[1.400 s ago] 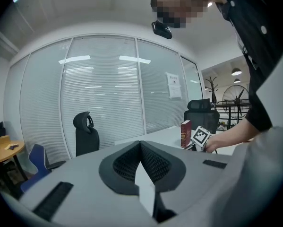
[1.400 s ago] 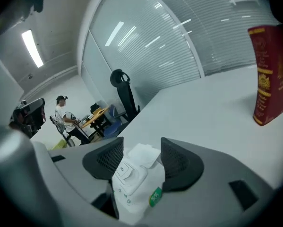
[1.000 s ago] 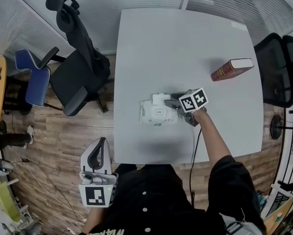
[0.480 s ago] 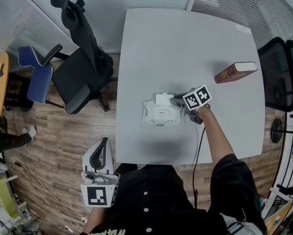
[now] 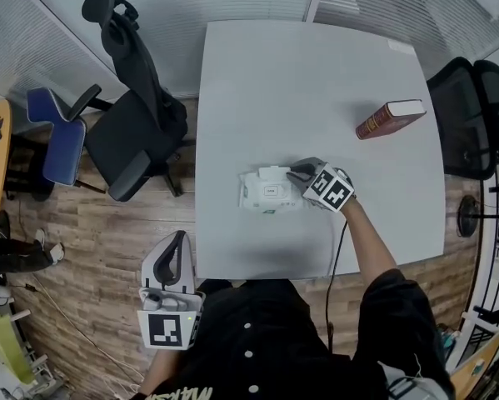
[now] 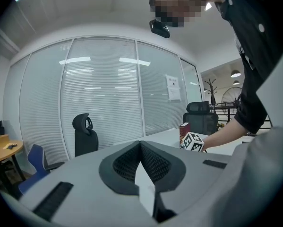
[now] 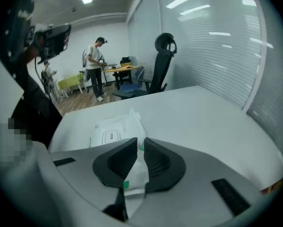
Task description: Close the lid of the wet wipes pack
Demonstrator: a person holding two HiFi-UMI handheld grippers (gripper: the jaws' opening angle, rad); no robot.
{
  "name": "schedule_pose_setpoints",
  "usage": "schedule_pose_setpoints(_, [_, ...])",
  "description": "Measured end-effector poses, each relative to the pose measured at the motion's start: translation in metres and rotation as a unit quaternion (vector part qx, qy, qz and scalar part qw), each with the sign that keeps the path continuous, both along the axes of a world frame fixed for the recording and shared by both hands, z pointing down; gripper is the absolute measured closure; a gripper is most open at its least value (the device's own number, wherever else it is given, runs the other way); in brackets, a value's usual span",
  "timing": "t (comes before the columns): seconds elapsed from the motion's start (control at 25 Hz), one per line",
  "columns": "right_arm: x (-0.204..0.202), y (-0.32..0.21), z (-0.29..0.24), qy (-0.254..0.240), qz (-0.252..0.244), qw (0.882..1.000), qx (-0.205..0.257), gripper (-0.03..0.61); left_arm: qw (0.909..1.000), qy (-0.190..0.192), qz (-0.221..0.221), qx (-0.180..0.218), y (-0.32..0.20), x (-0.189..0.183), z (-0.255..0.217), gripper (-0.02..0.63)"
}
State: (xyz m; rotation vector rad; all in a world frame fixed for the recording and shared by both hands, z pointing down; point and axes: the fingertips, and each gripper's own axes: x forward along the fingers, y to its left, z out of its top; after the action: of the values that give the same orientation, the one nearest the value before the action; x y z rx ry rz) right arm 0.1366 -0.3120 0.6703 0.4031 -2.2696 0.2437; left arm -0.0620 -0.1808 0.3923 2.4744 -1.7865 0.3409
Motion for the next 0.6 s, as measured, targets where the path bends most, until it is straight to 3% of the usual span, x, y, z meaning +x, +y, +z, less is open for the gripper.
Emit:
schedule_pose_setpoints(0.12, [0.003,0.011,0.0,0.041,-0.035,0.995,0.087,0.515,0.9999,0.005,-0.001,-0.014,0.002,-0.001,0.003,0.601])
schedule_pose_setpoints(0.28, [0.007,0.023,0.004,0.081,-0.07,0.978,0.177,0.523,0.9998,0.01,0.004,-0.017,0.002,0.0,0.003,0.601])
schedule_pose_setpoints(0.44, [0.008,0.033,0.001,0.092,-0.092,0.966,0.224,0.526,0.9998,0.01,0.008,-0.015,0.001,0.0,0.002,0.601])
schedule_pose_setpoints(0.6, [0.01,0.046,0.007,0.107,-0.112,0.959,0.236,0.526,0.9996,0.014,0.008,-0.022,0.002,0.0,0.004,0.601])
